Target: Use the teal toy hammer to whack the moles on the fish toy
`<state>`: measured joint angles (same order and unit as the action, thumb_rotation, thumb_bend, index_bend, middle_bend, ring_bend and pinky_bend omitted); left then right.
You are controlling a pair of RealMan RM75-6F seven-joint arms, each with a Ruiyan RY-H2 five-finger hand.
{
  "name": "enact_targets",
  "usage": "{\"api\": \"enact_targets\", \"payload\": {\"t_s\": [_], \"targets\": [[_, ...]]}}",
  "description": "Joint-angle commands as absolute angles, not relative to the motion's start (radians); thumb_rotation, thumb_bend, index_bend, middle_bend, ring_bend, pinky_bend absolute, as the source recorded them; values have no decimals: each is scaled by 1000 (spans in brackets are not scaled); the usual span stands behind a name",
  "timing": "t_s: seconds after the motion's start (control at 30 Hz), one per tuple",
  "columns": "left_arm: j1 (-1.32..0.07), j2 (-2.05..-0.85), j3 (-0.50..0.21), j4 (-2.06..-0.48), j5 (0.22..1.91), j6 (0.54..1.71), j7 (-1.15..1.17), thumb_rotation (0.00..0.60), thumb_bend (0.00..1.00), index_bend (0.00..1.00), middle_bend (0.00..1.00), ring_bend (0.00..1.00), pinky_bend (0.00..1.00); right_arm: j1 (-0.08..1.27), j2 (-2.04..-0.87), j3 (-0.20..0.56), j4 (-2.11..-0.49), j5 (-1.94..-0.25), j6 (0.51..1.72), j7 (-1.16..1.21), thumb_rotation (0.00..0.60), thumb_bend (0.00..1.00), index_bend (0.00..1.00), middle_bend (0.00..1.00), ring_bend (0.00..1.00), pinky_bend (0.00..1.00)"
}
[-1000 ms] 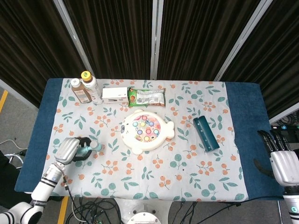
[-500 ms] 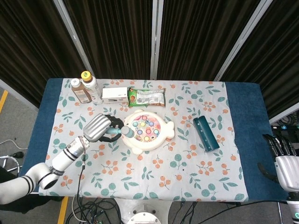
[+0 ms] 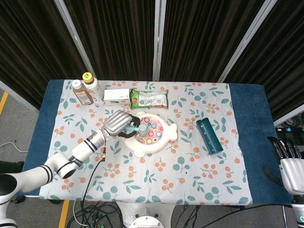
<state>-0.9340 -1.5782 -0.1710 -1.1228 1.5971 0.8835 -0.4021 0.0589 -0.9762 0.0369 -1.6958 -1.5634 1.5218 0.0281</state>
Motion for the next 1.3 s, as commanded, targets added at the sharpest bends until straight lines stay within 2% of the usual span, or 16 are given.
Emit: {"api": "enact_targets", "payload": {"t_s": [0.03, 0.63, 1.0, 1.3], "targets": [[-945, -1586, -171, -1112, 1580, 869, -387, 600, 594, 676, 688, 598, 750, 57, -975, 37, -1696, -1563, 1523, 29, 600, 211, 10, 116, 0, 0], [-954, -1608, -126, -1097, 1524, 841, -344, 600, 595, 677, 688, 598, 750, 50, -973, 37, -1688, -1559, 1521, 42, 600, 211, 9, 117, 0, 0], [-951, -1568, -137, -1149, 1516, 882, -355, 600, 594, 677, 688, 598, 750, 43, -976, 38, -1682, -1561, 1530, 51, 600, 212, 9, 117, 0, 0], [-960, -1611, -114, -1106, 1504, 852, -325, 600, 595, 677, 688, 598, 750, 41, -975, 38, -1681, -1559, 1529, 51, 600, 212, 10, 117, 0, 0]]}}
